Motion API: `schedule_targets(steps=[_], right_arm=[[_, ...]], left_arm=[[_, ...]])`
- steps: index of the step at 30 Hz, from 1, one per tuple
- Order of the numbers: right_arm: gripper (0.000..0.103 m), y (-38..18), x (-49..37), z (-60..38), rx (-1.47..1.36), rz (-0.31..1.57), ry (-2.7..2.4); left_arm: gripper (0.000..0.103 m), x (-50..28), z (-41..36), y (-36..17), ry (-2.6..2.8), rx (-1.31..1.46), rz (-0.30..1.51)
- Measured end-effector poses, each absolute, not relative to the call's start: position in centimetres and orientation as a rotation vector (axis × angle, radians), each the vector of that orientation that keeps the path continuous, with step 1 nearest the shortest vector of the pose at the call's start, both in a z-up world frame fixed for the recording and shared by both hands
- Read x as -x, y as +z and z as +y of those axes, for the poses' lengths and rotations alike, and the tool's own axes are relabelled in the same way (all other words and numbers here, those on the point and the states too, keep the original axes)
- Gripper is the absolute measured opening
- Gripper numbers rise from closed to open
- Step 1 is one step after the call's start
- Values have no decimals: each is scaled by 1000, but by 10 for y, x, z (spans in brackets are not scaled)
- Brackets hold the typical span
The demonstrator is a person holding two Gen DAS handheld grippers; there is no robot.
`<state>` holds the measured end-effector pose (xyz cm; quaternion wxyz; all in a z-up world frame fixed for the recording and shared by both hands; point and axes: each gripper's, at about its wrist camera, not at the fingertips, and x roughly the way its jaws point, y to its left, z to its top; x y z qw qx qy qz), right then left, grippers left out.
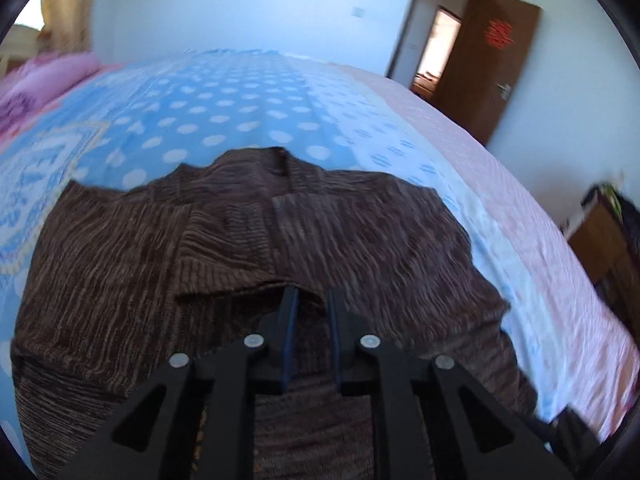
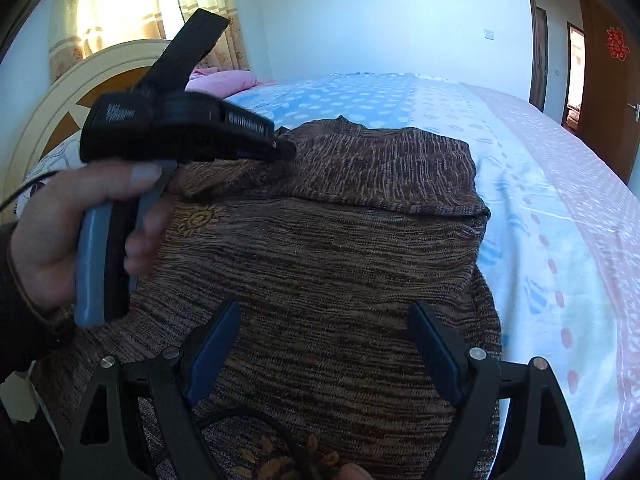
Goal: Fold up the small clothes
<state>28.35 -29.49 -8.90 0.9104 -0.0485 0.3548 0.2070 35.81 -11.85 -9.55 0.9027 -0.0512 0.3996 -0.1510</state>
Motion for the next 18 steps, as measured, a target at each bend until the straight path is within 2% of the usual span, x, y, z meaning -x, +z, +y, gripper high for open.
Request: schedule_targets(steps=[2,4,6,10,14,18], right_arm=[[86,-92,-285,-297,89,743,428],[86,-95,-286,-300,70,750,430],[86,-94,-284,-301,63,744,423],[85,-84,-285,-295,65,740,404],[85,-59,-301,-275,45,743,438],[85,-35,-333,-240,82,748,456]], left_arm=[[41,-340,-113,-81,-331,49,766],[78,-326,-98,-67,-309,6,687],[89,-317,-66,-59,-189,-97,619],[89,-340,1,-80,75,-228,689],[87,-367,67,-102,188,-121,771],[87,-379,79,-117,160,-27,824]])
